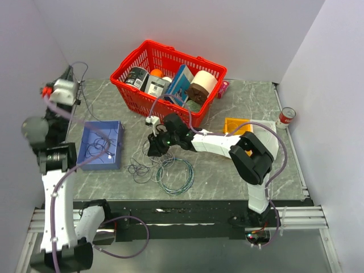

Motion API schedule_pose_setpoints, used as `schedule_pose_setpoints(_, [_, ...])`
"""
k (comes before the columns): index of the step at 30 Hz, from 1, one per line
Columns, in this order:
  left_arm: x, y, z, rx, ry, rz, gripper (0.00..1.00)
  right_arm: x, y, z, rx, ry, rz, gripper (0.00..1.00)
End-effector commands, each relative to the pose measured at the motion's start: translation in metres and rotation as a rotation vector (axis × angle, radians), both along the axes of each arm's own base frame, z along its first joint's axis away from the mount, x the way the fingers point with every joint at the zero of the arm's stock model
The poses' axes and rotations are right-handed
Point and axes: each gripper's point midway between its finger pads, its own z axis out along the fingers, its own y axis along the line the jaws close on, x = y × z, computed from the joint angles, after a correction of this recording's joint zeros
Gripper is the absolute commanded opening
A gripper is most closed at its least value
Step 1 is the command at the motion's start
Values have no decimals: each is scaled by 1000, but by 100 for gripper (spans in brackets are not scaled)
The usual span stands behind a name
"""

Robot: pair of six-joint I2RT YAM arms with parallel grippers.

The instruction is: Untangle the cables

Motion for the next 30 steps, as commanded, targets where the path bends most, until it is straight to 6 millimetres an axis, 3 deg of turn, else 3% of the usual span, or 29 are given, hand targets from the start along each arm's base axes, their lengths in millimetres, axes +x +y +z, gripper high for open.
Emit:
schedule_pose_setpoints(1, [37,36,-82,4,248,140,1,0,-7,41,59,-101,5,34])
schedule_pose_setpoints(3, [43,33,-100,3,290,112,1,-2,-10,45,62,-111,9,35])
schedule_pose_setpoints(8, [53,49,-150,-6,390,153,1,-7,-13,48,67,-114,15,35])
schedule_pose_setpoints(11, [56,65,-156,-33,396,212,1,-9,-14,53,79,-120,18,35])
schedule_pose_setpoints(16, [54,64,-151,-49,400,195,1,-9,-13,56,87,-122,23,35])
schedule_pose_setpoints(19, [51,63,-143,-94,415,187,1,-8,-13,56,85,-124,19,35])
schedule_pose_setpoints(22, [44,68,-109,-137,354,211,1,-9,-13,55,85,-124,26,35])
schedule_pose_setpoints(26, [28,64,-47,-168,215,199,1,-9,-13,54,85,-120,29,36])
schedule_pose_setpoints(30, [24,65,-40,-147,225,213,1,-8,-12,54,87,-126,25,36])
